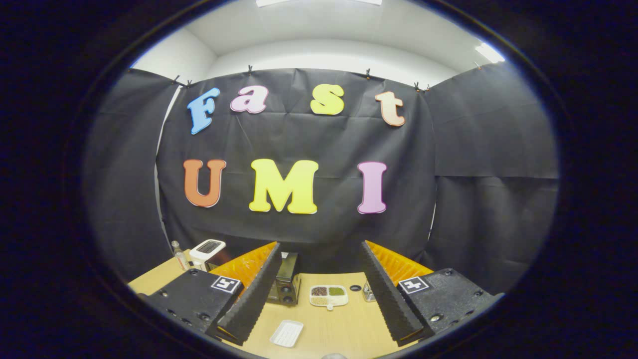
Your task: Open the toaster oven, put the food inside, and close the toaster oven door.
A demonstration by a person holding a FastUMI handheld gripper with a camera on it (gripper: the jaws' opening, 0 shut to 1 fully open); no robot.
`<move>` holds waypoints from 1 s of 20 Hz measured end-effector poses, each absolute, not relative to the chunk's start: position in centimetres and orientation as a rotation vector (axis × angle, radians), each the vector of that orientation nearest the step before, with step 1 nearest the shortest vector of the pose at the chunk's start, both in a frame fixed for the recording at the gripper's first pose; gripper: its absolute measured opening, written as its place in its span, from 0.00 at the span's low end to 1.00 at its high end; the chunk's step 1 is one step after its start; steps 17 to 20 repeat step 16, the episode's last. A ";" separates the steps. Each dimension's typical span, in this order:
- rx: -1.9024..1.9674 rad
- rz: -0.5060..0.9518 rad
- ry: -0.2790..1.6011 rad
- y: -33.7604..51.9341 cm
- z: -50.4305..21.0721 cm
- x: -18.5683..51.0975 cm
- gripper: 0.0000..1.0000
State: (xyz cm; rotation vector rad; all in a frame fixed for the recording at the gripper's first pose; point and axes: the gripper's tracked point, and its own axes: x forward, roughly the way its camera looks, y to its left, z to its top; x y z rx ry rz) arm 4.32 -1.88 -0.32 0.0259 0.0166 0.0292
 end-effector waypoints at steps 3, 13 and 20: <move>0.046 0.050 0.014 -1.8 -0.6 4.0 1.00; 0.028 0.052 0.008 -2.5 -0.8 3.5 1.00; 0.040 0.053 0.014 -2.5 -1.1 3.5 1.00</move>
